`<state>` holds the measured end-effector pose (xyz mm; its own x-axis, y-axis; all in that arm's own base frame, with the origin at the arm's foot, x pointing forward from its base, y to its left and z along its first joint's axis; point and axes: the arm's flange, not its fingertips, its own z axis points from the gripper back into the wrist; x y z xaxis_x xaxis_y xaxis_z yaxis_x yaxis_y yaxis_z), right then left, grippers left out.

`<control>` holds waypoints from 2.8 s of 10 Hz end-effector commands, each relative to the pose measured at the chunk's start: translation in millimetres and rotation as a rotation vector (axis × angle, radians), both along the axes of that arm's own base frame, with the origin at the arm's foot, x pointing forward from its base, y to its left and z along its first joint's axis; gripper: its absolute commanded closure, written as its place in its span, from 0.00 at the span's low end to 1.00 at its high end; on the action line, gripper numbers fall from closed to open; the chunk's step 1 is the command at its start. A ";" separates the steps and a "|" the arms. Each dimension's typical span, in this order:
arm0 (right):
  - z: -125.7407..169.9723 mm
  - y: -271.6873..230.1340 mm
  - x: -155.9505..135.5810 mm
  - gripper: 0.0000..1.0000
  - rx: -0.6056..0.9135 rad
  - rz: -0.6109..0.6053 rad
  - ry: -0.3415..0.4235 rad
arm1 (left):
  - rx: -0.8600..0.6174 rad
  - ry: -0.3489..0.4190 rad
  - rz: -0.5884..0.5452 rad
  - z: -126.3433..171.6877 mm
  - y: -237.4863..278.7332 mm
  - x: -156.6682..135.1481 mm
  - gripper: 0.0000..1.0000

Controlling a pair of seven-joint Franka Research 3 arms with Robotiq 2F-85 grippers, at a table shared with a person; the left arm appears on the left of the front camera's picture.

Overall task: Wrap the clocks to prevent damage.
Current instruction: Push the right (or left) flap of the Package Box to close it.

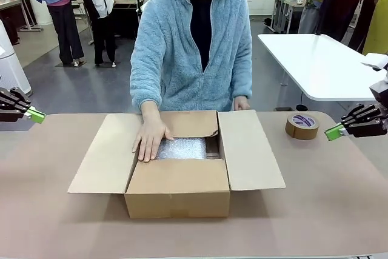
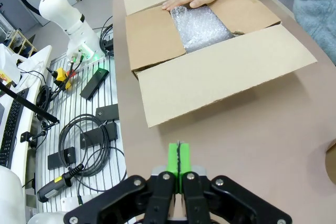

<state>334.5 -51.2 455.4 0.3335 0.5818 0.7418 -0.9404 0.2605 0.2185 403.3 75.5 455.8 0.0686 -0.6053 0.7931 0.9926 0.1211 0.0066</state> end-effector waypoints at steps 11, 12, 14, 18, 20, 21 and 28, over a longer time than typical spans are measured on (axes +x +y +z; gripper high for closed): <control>-0.2 0.4 -1.1 0.99 0.013 0.001 -0.003 | 0.003 -0.005 -0.001 0.7 0.8 -3.0 1.00; -0.2 0.4 -1.1 0.99 0.013 0.001 -0.003 | 0.003 -0.005 -0.001 0.7 0.8 -3.0 1.00; -19.7 11.4 16.7 0.99 -0.061 0.044 0.039 | 0.003 -0.005 -0.001 0.7 0.8 -3.0 1.00; -88.6 42.7 60.9 0.99 -0.086 0.118 0.015 | 0.003 -0.005 -0.001 0.7 0.8 -3.0 1.00; -113.0 52.9 76.2 0.99 -0.081 0.146 -0.062 | 0.003 -0.005 -0.001 0.7 0.8 -3.0 1.00; -119.5 56.8 80.0 0.99 -0.055 0.121 -0.144 | 0.003 -0.005 -0.001 0.7 0.8 -3.0 1.00; -117.1 57.6 79.5 0.99 -0.056 0.124 -0.139 | 0.003 -0.005 -0.001 0.7 0.8 -3.0 1.00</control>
<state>414.5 7.1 336.6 0.1599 0.6491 0.7437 -0.9848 0.1569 0.0749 402.8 75.3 455.7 0.0686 -0.6056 0.7928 0.9926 0.1210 0.0066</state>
